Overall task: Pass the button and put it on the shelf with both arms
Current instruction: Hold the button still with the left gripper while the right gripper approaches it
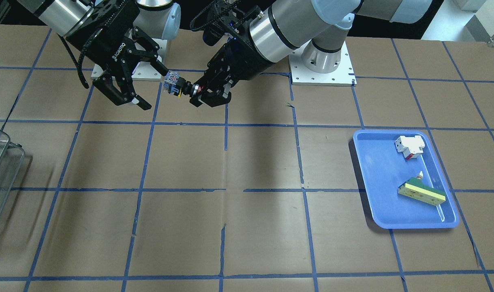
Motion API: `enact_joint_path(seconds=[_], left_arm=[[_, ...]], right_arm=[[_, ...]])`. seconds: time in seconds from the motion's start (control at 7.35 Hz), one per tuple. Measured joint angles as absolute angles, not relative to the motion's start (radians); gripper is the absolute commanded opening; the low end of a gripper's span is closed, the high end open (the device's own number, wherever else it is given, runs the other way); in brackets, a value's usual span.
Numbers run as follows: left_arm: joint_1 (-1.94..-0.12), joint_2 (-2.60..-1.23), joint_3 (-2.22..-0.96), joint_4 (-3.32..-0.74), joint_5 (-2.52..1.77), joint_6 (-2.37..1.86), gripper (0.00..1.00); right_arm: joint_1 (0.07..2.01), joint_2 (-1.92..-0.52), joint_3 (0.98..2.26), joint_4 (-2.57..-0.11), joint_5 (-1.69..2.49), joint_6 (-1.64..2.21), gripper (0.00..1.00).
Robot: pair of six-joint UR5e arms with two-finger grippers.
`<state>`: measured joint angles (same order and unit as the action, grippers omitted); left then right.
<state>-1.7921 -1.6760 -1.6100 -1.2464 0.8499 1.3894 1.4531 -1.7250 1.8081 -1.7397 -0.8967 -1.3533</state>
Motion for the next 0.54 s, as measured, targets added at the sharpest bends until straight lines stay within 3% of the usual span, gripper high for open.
enact_joint_path(seconds=[0.54], left_arm=[[-1.795, -1.675, -1.605, -1.246, 0.849, 1.387, 0.0]], right_arm=[[1.453, -1.748, 1.809, -1.657, -0.822, -1.354, 1.0]])
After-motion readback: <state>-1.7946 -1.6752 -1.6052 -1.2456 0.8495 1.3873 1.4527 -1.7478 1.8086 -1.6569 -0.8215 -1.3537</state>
